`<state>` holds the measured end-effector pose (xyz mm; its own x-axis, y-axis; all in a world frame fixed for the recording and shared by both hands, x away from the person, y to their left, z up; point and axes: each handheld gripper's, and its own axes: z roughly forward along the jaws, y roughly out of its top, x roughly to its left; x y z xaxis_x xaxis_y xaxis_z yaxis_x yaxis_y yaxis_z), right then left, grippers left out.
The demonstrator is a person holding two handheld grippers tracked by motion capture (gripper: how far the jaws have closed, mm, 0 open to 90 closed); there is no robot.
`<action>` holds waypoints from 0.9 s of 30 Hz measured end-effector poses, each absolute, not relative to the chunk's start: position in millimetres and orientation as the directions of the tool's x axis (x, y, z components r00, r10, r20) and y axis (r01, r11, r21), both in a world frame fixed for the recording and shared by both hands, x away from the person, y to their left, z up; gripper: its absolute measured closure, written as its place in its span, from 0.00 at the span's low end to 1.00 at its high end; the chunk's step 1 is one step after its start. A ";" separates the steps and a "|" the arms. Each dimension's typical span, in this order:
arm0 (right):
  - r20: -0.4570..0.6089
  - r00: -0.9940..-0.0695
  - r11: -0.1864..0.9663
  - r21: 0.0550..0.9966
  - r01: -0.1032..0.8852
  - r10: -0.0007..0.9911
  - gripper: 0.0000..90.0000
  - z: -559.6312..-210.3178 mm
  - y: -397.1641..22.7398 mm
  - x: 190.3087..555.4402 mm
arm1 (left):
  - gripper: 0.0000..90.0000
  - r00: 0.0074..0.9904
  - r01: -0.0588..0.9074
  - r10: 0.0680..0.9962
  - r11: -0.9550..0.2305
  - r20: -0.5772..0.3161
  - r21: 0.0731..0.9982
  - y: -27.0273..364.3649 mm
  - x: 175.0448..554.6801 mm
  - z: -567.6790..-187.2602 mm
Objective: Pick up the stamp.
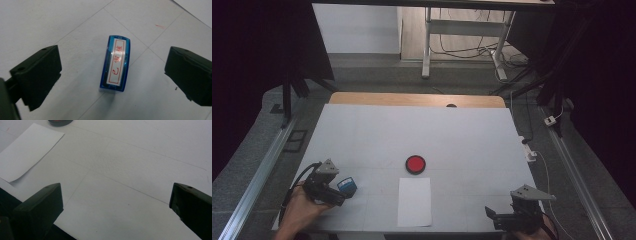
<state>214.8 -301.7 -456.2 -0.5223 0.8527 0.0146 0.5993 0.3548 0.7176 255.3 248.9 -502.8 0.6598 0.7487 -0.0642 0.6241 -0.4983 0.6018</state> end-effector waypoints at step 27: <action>0.008 -0.527 0.366 0.711 0.600 0.850 0.00 -456.3 -300.4 215.0 | 0.77 0.709 0.585 0.705 -0.566 -0.027 0.581 252.7 253.2 -503.2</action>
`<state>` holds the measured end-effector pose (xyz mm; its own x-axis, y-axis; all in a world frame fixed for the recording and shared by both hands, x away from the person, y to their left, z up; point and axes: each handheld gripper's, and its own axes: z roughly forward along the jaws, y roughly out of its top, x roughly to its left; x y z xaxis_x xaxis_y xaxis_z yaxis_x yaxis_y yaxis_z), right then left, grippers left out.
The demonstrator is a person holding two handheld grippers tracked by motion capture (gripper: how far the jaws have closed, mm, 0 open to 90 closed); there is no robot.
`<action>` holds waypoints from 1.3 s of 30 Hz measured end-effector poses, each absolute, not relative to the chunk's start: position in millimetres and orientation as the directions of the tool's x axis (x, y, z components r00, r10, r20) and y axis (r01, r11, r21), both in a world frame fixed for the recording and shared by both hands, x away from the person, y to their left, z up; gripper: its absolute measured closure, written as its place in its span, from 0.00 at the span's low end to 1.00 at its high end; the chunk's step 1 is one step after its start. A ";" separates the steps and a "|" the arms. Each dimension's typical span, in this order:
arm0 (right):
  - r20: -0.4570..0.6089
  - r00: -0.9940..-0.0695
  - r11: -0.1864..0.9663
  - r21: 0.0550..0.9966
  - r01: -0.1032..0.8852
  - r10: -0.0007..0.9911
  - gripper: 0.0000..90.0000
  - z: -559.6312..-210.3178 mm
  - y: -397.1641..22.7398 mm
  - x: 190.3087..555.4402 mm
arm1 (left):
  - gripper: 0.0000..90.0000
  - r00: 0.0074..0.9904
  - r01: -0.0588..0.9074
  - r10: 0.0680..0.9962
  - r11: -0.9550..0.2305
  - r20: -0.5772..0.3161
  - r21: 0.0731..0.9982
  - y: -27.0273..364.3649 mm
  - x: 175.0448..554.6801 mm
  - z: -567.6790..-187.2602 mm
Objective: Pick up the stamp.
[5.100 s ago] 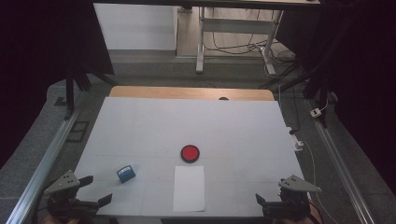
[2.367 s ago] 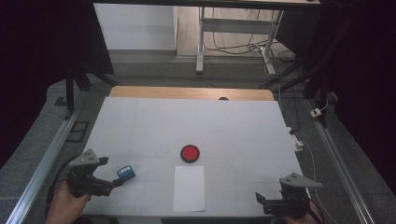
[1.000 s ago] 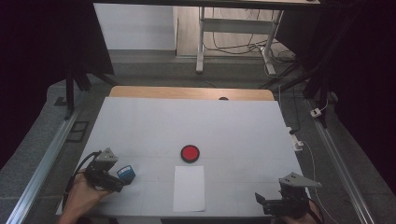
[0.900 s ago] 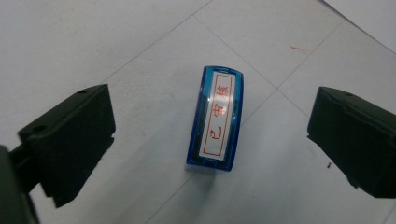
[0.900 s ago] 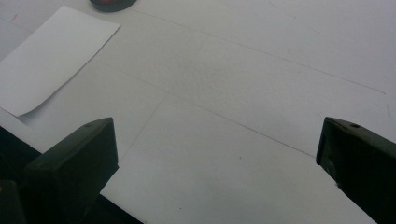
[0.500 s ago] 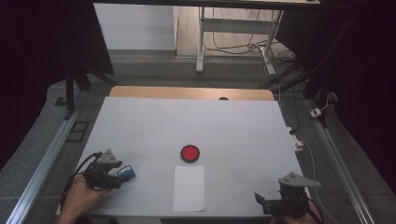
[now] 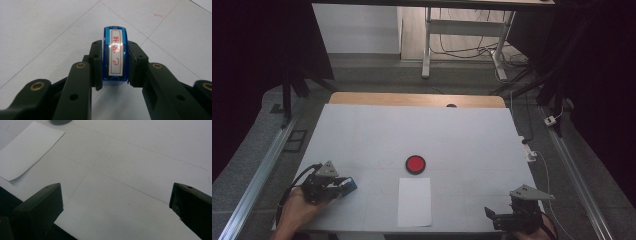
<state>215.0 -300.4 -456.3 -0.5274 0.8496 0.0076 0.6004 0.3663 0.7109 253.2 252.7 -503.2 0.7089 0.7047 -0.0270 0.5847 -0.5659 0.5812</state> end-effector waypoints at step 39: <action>0.011 -0.523 0.363 0.709 0.605 0.852 0.00 -456.8 -300.9 215.2 | 0.78 0.753 0.531 0.651 -0.514 -0.096 0.673 240.7 247.0 -463.0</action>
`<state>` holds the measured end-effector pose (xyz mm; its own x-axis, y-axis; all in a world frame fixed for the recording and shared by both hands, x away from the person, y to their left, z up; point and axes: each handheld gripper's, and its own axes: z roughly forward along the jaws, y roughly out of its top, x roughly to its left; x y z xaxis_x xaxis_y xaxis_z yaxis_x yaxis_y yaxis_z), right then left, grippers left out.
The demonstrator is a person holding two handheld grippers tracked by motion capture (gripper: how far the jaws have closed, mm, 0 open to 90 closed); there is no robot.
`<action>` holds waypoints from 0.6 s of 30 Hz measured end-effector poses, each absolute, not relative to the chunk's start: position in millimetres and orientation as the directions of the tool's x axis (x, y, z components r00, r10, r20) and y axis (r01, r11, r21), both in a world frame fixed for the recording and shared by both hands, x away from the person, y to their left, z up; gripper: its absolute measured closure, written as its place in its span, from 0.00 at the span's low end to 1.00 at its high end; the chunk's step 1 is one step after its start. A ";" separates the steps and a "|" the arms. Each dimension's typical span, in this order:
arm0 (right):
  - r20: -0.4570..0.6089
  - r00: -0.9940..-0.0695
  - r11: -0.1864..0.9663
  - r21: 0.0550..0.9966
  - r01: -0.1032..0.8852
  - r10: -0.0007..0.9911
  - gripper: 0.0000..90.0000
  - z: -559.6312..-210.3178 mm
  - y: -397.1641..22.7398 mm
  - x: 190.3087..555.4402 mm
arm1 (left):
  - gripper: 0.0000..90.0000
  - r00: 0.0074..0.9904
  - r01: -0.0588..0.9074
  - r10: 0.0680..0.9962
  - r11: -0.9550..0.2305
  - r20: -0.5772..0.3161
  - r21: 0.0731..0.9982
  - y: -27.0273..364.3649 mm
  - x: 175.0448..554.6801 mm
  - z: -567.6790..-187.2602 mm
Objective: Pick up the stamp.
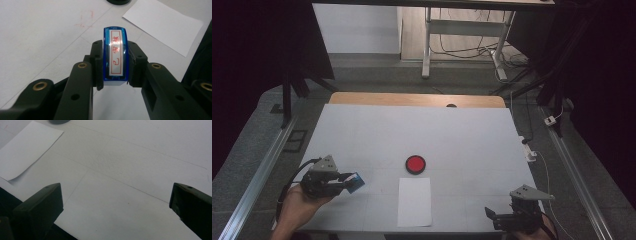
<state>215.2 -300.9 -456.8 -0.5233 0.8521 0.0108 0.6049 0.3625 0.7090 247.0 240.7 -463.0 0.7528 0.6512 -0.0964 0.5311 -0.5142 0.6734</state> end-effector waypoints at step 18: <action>0.005 -0.527 0.371 0.705 0.604 0.850 0.00 -457.0 -299.4 215.6 | 0.78 0.813 0.460 0.572 -0.518 -0.107 0.722 209.1 257.4 -425.2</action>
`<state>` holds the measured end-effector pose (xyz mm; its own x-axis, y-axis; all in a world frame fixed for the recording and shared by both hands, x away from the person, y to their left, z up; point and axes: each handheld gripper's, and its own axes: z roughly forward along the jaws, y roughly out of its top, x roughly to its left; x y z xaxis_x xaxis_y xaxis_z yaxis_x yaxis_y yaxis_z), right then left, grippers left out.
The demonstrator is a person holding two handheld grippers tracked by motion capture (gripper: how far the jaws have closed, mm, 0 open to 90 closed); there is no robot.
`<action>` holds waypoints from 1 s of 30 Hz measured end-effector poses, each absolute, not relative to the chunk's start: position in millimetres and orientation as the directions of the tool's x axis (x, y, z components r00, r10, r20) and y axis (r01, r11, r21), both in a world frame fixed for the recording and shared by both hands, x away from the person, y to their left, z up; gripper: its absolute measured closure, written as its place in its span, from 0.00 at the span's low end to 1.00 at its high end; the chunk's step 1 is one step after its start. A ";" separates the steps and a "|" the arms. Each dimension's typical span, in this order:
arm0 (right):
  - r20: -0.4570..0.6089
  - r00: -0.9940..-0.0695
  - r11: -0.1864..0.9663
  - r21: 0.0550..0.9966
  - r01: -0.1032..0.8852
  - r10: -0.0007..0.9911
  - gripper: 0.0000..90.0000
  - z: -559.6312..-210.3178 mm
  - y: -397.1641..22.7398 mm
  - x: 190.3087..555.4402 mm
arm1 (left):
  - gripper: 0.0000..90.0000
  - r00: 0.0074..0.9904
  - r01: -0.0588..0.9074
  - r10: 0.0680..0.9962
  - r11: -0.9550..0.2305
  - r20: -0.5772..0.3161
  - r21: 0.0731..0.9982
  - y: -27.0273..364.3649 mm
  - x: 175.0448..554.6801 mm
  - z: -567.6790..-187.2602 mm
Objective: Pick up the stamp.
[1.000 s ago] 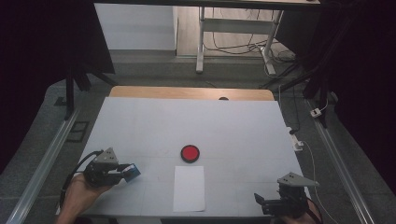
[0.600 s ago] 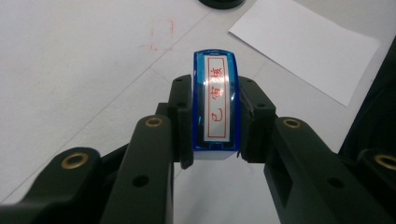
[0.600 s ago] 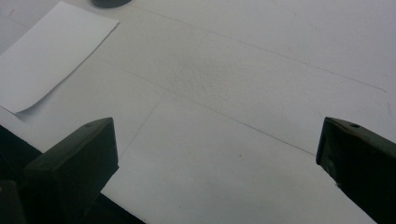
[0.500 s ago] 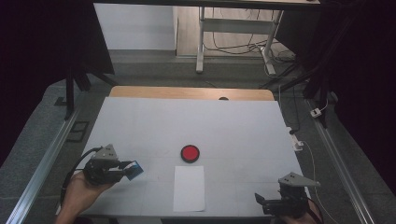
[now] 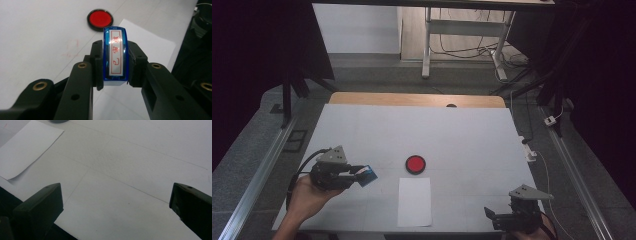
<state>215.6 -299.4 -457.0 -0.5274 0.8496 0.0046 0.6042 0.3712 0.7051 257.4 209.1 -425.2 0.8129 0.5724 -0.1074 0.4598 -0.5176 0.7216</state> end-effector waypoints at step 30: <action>0.008 -0.533 0.373 0.706 0.602 0.846 0.00 -456.6 -299.5 215.3 | 0.78 0.898 0.342 0.421 -0.488 -0.127 0.803 156.4 276.5 -401.9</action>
